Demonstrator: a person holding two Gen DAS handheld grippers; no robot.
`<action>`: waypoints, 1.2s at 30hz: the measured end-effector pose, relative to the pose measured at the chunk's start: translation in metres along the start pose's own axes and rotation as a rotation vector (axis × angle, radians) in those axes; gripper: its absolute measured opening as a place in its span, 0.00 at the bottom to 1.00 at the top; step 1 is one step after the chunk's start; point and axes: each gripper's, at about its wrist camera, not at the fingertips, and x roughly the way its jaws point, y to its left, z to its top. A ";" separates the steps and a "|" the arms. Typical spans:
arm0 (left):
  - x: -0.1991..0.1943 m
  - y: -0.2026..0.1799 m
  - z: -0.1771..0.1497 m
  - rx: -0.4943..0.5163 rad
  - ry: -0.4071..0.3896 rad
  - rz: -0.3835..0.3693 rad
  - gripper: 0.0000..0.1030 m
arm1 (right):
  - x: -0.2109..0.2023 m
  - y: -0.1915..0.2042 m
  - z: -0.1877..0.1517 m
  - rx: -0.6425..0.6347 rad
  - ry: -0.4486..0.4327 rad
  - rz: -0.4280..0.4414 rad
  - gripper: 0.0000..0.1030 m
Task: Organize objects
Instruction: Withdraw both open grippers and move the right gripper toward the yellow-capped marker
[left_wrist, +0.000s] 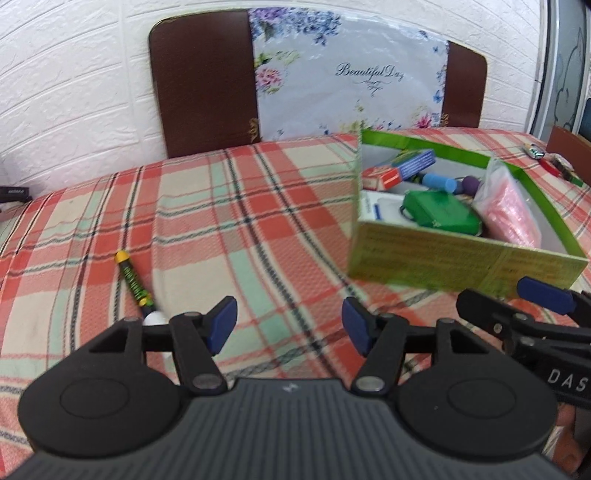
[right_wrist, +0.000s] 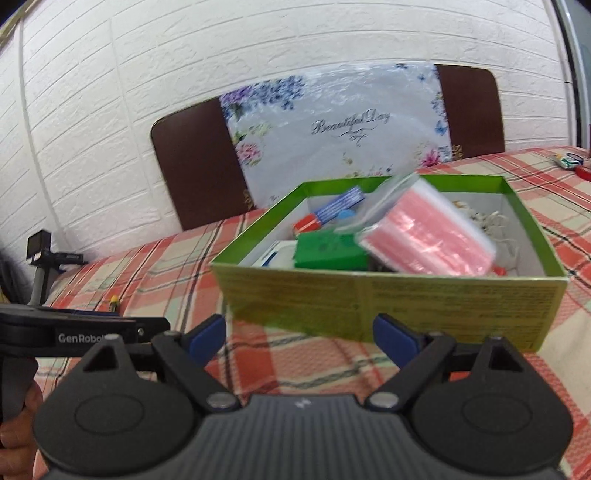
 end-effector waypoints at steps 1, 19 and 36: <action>0.000 0.004 -0.003 -0.004 0.005 0.008 0.63 | 0.001 0.004 -0.001 -0.006 0.009 0.007 0.88; -0.003 0.081 -0.032 -0.112 0.028 0.104 0.67 | 0.028 0.071 -0.022 -0.130 0.133 0.100 0.87; 0.005 0.154 -0.049 -0.185 0.020 0.242 0.72 | 0.063 0.139 -0.041 -0.297 0.222 0.186 0.89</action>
